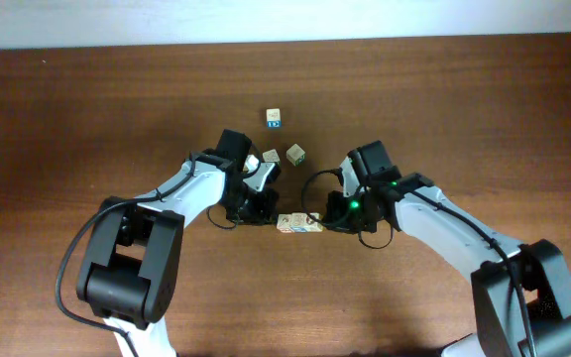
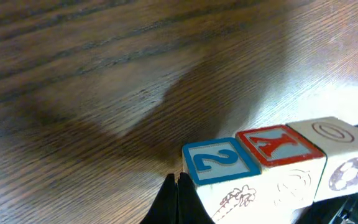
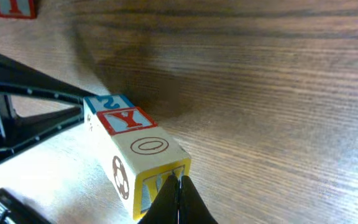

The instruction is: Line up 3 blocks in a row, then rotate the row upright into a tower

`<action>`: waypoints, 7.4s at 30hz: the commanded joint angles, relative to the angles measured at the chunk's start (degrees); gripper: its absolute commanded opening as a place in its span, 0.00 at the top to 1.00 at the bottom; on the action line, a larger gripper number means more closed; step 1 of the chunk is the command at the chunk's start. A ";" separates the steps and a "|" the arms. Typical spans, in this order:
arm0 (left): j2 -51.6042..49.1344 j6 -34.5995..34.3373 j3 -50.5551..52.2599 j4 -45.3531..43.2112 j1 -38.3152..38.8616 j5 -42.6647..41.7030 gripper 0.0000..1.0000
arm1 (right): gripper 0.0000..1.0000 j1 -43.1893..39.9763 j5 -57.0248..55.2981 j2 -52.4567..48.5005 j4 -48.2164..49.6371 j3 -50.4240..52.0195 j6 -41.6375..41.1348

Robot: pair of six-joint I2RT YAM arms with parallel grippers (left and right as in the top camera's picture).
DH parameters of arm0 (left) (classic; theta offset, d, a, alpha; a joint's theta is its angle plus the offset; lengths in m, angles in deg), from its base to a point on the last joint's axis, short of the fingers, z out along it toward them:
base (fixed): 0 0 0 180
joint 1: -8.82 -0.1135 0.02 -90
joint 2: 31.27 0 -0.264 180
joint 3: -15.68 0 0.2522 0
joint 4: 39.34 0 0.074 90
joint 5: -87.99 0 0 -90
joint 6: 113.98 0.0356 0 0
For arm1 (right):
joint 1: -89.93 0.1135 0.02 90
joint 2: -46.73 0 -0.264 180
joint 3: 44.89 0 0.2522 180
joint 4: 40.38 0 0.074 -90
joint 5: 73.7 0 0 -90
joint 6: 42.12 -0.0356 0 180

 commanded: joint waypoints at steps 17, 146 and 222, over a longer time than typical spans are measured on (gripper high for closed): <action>1.49 -0.33 0.22 -0.33 1.01 -4.37 1.00 | 0.96 12.66 -10.03 0.90 0.90 -6.69 -3.82; 64.06 11.06 20.11 -18.99 -28.65 23.19 0.01 | 0.01 -17.38 -23.85 95.38 25.75 53.88 30.21; 112.19 25.05 66.07 -33.88 -25.11 27.21 0.01 | 0.01 -17.38 -23.85 95.38 25.75 53.88 30.21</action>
